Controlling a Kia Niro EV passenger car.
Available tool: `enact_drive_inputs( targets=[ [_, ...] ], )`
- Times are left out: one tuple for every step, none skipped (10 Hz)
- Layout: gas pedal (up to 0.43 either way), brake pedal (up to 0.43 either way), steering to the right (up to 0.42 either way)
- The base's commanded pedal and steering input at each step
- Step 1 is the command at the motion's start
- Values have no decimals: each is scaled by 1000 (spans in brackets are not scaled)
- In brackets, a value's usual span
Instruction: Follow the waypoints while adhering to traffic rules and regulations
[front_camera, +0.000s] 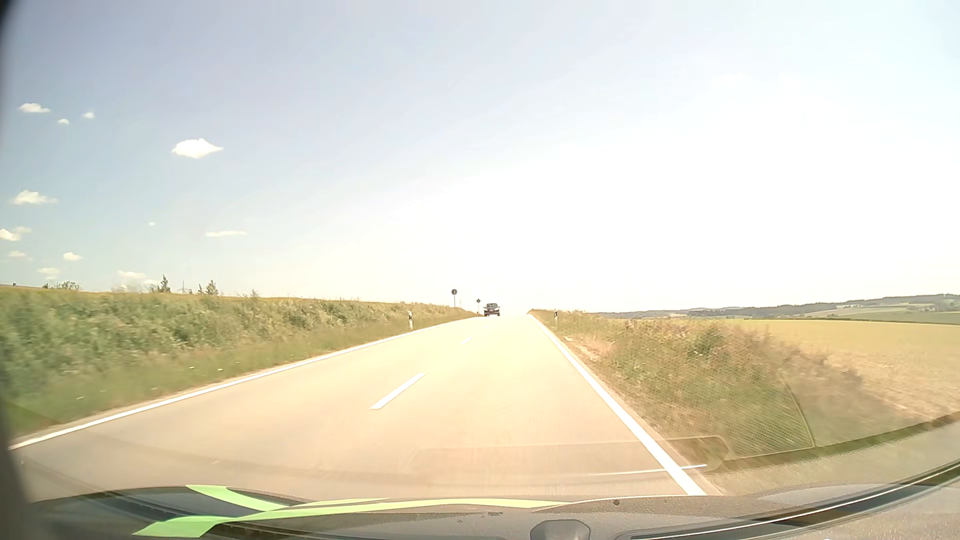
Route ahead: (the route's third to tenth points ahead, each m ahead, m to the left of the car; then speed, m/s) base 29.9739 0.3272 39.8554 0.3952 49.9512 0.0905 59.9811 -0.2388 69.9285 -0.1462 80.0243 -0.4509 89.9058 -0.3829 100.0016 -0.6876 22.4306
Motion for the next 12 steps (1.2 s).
enact_drive_inputs(
  targets=[
    [220,0,-1],
    [220,0,-1],
    [228,0,-2],
    [248,0,-2],
    [248,0,-2],
    [260,0,-3],
    [260,0,-3],
    [260,0,-3],
    [260,0,-1],
    [260,0,-1],
    [260,0,-1],
    [268,0,-1]
  ],
)
